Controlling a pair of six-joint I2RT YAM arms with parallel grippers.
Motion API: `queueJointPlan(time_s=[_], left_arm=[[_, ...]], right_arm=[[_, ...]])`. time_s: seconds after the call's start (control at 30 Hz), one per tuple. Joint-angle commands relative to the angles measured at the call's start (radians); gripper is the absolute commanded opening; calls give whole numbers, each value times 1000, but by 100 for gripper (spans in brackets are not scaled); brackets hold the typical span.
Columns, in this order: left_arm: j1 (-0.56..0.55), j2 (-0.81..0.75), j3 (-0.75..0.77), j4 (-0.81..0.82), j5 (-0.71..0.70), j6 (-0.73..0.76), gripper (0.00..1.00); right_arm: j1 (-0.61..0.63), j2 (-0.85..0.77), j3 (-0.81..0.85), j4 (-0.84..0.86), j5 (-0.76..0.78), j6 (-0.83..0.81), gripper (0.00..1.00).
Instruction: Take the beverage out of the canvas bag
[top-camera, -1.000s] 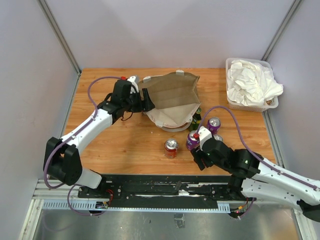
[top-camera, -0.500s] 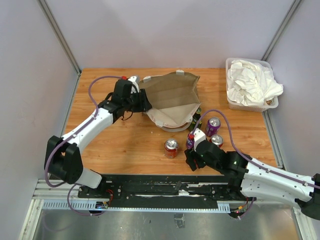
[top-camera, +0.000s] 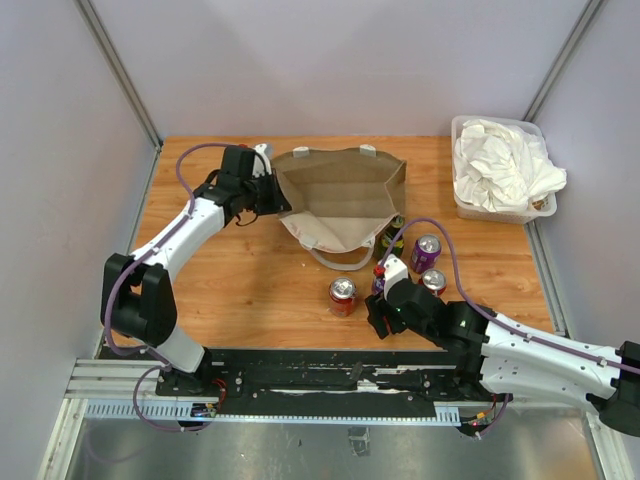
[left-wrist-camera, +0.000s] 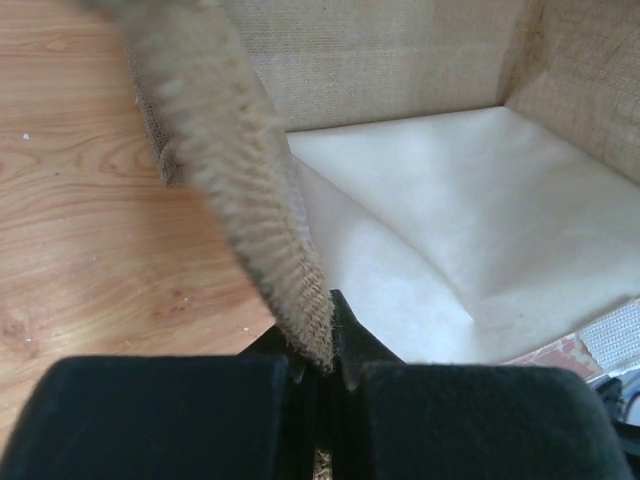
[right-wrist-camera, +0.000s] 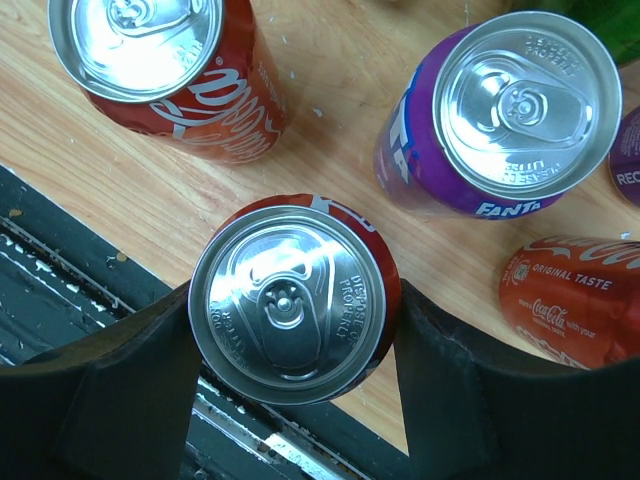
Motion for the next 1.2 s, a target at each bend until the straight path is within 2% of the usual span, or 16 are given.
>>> queueJointPlan(time_s=[0.0, 0.07, 0.13, 0.27, 0.33, 0.5, 0.57, 0.7, 0.9, 0.97, 1.17], left_arm=[[63, -18, -5, -6, 126, -23, 1], [73, -27, 2, -19, 126, -19, 4], [85, -31, 10, -25, 140, -20, 15], [97, -39, 23, -32, 155, -25, 22], [97, -45, 31, -31, 156, -30, 37], [98, -52, 43, -29, 163, -39, 54], [99, -52, 43, -27, 163, -39, 59], [99, -53, 41, -22, 163, -44, 71], [99, -59, 34, -12, 165, -48, 82], [99, -67, 34, -12, 165, -47, 98], [99, -106, 29, -8, 147, -44, 100]], right_arm=[[19, -12, 8, 54, 65, 36, 15], [20, -12, 1, 59, 69, 42, 18], [19, -7, -6, 73, 66, 42, 21], [19, 4, -8, 69, 58, 49, 34], [19, 9, -11, 61, 56, 54, 38], [20, 0, -24, 42, 58, 69, 51], [19, -8, -33, 37, 66, 76, 56], [18, -18, -45, 18, 71, 87, 76], [19, -20, -44, -22, 63, 97, 92], [18, -21, -35, -41, 58, 99, 98], [19, -41, 59, -174, 34, 91, 99]])
